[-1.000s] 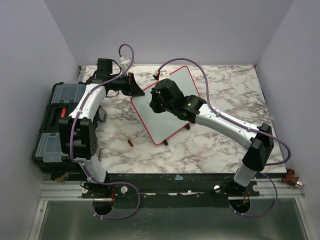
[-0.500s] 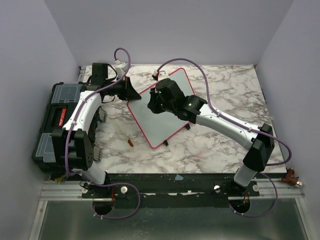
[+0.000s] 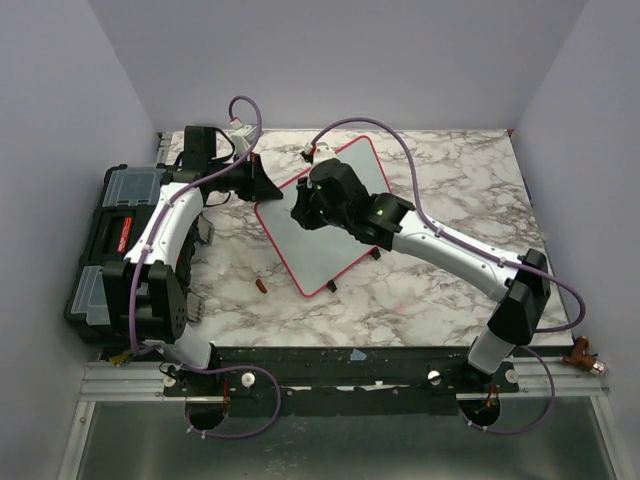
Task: Write a sentence on the whiteboard
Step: Move the whiteboard to the center of the board, then write a sentence on the whiteboard.
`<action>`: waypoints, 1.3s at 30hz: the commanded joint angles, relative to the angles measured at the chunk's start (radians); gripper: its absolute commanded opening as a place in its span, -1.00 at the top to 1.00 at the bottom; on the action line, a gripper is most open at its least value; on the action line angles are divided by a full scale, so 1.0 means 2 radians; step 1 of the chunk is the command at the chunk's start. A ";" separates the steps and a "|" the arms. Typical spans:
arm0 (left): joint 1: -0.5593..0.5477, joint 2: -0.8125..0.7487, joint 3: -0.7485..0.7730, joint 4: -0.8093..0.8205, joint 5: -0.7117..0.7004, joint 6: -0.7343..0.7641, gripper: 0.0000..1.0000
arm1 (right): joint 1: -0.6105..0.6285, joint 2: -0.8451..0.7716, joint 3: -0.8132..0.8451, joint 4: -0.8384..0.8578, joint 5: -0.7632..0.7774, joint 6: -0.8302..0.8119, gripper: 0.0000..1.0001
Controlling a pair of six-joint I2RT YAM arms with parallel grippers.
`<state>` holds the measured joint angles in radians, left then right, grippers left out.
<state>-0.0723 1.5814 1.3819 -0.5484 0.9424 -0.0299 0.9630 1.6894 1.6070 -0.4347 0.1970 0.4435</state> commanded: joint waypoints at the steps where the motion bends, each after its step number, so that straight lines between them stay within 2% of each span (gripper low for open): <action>1: -0.002 -0.024 -0.006 0.012 -0.026 0.021 1.00 | 0.007 0.016 0.015 0.009 0.007 -0.003 0.99; 15: -0.003 -0.026 -0.006 0.012 -0.023 0.020 1.00 | 0.007 0.037 0.028 0.013 0.017 -0.006 0.99; 33: -0.006 -0.025 -0.005 0.010 -0.024 0.021 1.00 | 0.006 0.016 -0.040 0.018 0.025 0.004 0.99; 39: -0.007 -0.026 -0.005 0.009 -0.025 0.022 1.00 | 0.007 0.017 -0.035 0.014 0.044 0.004 0.99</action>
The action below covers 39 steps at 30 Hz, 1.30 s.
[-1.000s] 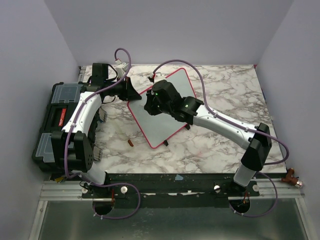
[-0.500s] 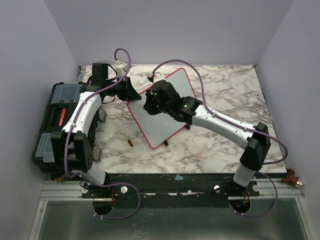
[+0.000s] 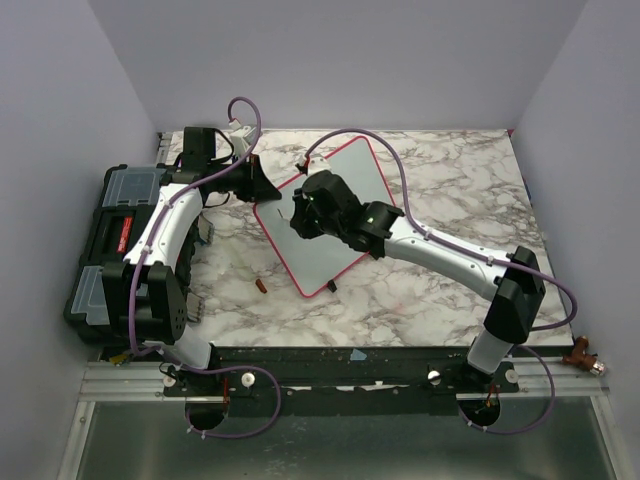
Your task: Write a sentence on the whiteboard
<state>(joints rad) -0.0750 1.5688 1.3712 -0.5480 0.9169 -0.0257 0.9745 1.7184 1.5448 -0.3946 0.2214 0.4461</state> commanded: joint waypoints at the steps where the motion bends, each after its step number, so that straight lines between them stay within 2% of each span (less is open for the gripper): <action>1: -0.006 -0.019 0.001 0.009 -0.012 0.021 1.00 | 0.001 0.005 0.000 -0.008 0.036 0.002 0.99; 9: -0.009 -0.021 0.000 0.007 -0.014 0.022 1.00 | 0.001 0.021 0.040 -0.028 0.075 -0.007 0.99; 19: -0.010 -0.021 0.001 0.006 -0.014 0.023 1.00 | 0.001 0.036 0.066 -0.027 0.072 -0.016 0.99; 39: -0.011 0.001 0.020 -0.014 -0.017 0.019 1.00 | 0.001 0.019 -0.006 -0.020 0.037 -0.006 0.99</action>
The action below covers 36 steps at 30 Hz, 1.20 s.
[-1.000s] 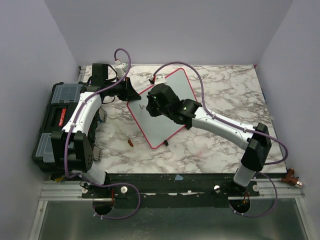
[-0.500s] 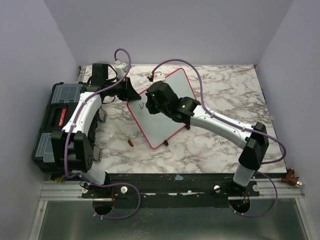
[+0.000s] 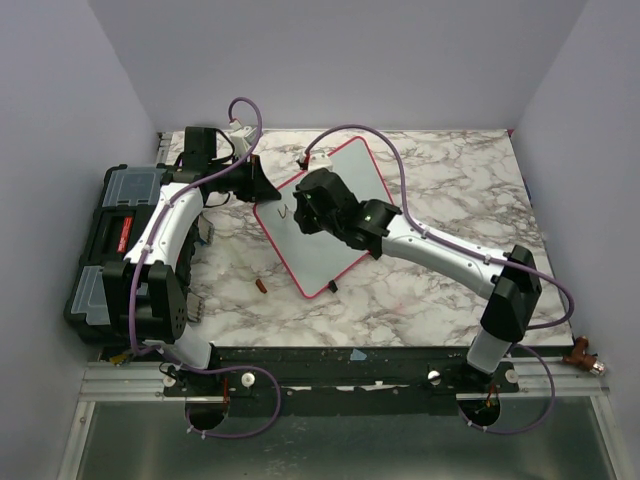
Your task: Write a sentence on the whiteboard
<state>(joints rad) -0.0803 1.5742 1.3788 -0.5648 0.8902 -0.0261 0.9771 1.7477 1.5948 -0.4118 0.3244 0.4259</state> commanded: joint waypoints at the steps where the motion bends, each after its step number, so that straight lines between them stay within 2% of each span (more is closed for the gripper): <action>1: -0.008 -0.002 0.016 -0.004 -0.003 0.018 1.00 | 0.000 0.000 -0.038 -0.010 -0.015 0.006 0.99; 16: -0.008 -0.004 0.015 0.002 0.001 0.019 1.00 | -0.001 -0.017 -0.083 -0.001 -0.046 0.022 0.99; 36: -0.008 -0.009 0.011 0.003 0.000 0.022 1.00 | 0.001 0.007 -0.013 0.006 -0.092 0.012 0.99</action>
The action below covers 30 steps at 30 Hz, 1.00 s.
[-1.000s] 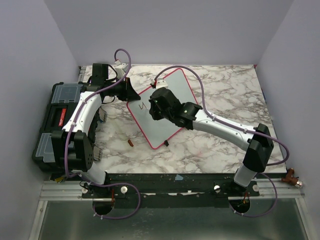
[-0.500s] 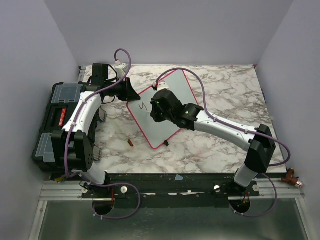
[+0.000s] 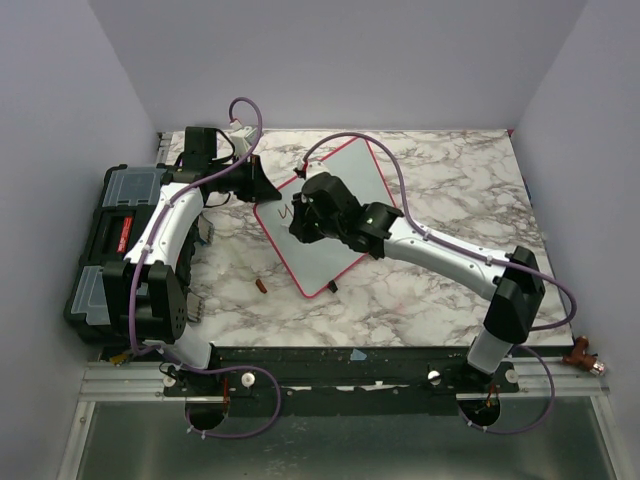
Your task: Write a sentence on the whiteboard
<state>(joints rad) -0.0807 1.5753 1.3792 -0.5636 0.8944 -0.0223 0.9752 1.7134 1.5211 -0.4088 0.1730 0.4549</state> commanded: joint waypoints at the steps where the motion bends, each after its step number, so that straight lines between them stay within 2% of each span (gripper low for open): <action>1: -0.008 -0.010 0.011 0.003 -0.002 0.020 1.00 | 0.002 0.024 0.029 0.004 -0.015 -0.004 0.99; 6: -0.008 -0.008 0.010 0.003 -0.001 0.020 1.00 | 0.002 0.012 0.047 0.000 -0.013 -0.008 0.99; 11: -0.008 -0.009 0.008 0.005 0.003 0.019 1.00 | 0.002 -0.026 0.023 0.011 0.000 -0.004 0.99; 15: -0.008 -0.011 0.005 0.007 0.005 0.018 1.00 | 0.002 -0.048 -0.001 0.014 0.054 -0.006 0.99; 19: -0.008 -0.012 0.003 0.007 0.004 0.018 1.00 | 0.002 -0.047 -0.001 0.000 0.107 -0.011 0.99; 30: -0.008 -0.032 -0.010 0.006 0.001 0.015 1.00 | 0.001 -0.023 0.028 -0.011 0.128 -0.026 0.99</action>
<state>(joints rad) -0.0875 1.5684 1.3781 -0.5560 0.9142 -0.0311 0.9752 1.6417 1.5368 -0.4065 0.3775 0.4259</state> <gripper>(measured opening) 0.100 0.132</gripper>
